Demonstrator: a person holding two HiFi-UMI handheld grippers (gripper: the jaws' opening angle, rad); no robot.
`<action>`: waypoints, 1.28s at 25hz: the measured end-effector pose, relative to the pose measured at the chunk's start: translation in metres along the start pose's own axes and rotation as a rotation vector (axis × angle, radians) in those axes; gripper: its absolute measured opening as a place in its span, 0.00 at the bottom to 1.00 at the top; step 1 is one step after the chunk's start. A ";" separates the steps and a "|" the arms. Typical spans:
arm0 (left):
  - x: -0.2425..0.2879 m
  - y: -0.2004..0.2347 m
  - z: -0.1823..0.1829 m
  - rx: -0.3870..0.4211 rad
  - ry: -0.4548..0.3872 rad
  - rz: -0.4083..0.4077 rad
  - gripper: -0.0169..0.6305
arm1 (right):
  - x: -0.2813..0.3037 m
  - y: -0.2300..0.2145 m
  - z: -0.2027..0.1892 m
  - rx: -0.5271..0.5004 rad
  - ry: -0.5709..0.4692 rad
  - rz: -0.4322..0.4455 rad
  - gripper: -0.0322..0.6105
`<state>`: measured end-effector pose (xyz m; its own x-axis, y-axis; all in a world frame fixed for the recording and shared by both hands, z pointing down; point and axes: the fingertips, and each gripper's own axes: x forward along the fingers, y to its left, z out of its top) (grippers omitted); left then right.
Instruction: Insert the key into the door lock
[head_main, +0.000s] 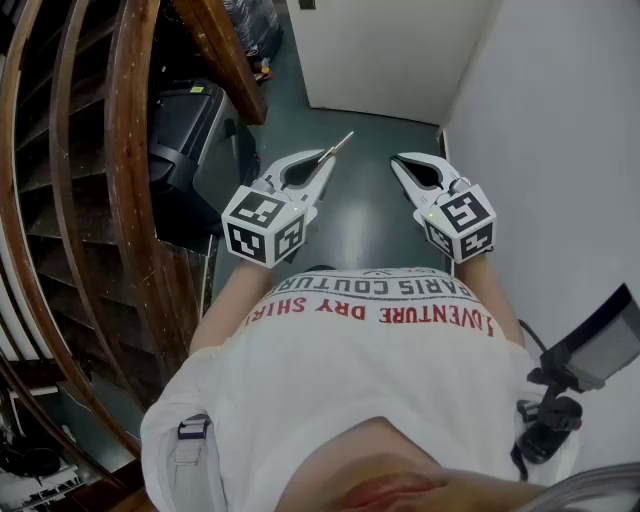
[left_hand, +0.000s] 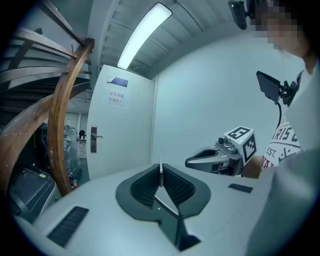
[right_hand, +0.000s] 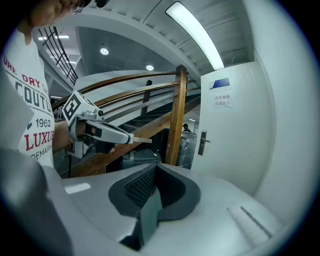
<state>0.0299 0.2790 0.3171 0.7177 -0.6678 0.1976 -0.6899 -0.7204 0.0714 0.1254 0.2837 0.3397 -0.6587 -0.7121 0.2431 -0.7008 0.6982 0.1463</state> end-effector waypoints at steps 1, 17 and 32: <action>0.000 0.000 -0.001 -0.001 0.000 0.000 0.06 | 0.000 0.001 -0.001 -0.001 0.002 0.001 0.05; -0.003 -0.001 -0.002 -0.021 -0.012 -0.006 0.06 | -0.004 0.005 0.005 0.015 -0.023 0.018 0.05; 0.028 0.055 -0.014 -0.048 -0.011 0.018 0.06 | 0.053 -0.030 -0.008 0.018 -0.014 0.049 0.05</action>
<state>0.0106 0.2237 0.3397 0.7056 -0.6830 0.1889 -0.7066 -0.6982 0.1149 0.1134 0.2257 0.3559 -0.6961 -0.6781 0.2358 -0.6722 0.7309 0.1177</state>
